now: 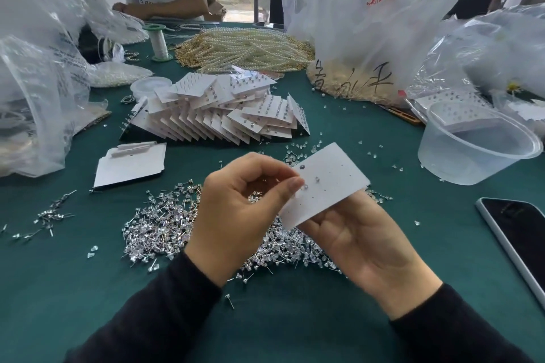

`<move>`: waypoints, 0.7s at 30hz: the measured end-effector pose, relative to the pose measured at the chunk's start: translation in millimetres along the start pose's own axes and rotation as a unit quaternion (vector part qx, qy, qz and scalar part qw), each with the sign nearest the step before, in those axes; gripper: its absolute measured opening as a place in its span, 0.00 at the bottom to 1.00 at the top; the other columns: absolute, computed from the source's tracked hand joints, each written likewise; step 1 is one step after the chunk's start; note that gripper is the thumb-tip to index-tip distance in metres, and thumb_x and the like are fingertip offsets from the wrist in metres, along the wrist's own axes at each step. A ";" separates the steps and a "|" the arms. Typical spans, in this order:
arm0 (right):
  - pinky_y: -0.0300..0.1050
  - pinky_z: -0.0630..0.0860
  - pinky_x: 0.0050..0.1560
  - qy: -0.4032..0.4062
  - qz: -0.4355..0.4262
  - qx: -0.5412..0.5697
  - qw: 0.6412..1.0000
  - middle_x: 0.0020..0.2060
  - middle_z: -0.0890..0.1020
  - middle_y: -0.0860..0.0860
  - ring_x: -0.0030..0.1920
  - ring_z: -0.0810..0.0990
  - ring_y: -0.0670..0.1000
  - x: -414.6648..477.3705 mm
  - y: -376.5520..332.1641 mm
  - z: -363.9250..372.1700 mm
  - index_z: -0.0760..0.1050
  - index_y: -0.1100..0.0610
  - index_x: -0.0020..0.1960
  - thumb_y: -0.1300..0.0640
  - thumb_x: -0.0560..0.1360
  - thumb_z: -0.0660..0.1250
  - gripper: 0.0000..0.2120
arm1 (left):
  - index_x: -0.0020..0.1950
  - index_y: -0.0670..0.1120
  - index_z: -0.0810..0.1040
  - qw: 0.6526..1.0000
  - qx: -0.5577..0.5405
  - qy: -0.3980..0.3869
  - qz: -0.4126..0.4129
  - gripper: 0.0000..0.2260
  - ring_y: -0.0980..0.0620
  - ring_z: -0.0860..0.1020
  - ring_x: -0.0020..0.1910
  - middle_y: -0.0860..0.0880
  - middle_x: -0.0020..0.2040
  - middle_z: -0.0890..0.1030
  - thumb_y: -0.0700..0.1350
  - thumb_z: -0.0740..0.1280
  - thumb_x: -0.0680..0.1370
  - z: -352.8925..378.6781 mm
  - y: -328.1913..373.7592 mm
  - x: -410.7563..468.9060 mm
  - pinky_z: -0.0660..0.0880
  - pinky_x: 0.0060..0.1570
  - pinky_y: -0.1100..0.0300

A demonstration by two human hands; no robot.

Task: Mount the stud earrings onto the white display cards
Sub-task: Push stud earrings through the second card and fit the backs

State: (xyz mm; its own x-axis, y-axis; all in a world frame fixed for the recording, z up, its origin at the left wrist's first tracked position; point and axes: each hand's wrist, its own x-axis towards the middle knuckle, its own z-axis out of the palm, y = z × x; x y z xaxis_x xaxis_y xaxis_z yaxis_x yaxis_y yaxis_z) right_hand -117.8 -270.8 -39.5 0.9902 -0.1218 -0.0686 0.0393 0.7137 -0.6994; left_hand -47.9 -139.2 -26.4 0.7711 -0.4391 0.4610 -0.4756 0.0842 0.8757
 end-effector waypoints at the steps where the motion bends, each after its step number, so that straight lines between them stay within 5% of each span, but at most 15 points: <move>1: 0.49 0.80 0.46 -0.011 0.002 -0.004 1.000 0.51 0.82 0.61 0.47 0.82 0.56 -0.5 1.4 1.4 0.75 0.66 0.58 0.60 0.70 0.67 0.18 | 0.40 0.47 0.81 1.000 0.011 0.008 0.006 0.04 0.50 0.80 0.37 0.48 0.38 0.82 0.42 0.72 0.67 0.3 0.0 -0.6 0.79 0.39 0.56; 7: 0.54 0.79 0.51 -0.019 0.020 -0.033 0.999 0.56 0.78 0.65 0.51 0.81 0.57 -1.1 9.3 5.0 0.74 0.67 0.60 0.63 0.68 0.67 0.20 | 0.38 0.50 0.81 0.998 0.030 0.049 0.016 0.02 0.53 0.75 0.31 0.49 0.33 0.81 0.45 0.72 0.67 3.9 -0.3 -1.7 0.70 0.26 0.63; 21: 0.45 0.80 0.44 -0.021 0.025 -0.044 0.999 0.48 0.83 0.61 0.46 0.84 0.54 -2.2 9.0 7.2 0.80 0.64 0.50 0.61 0.67 0.68 0.13 | 0.37 0.48 0.82 0.991 0.103 0.070 0.040 0.02 0.60 0.72 0.28 0.52 0.29 0.79 0.43 0.73 0.66 11.4 -3.0 -5.5 0.65 0.29 0.73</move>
State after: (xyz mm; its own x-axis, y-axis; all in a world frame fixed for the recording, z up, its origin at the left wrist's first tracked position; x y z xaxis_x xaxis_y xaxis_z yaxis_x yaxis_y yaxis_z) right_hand -118.7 -259.2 -40.5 0.9955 -0.0574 -0.0758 -0.0198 0.6547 -0.7556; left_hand -55.6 -147.3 -33.3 0.7722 -0.3090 0.5552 -0.6024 -0.0779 0.7944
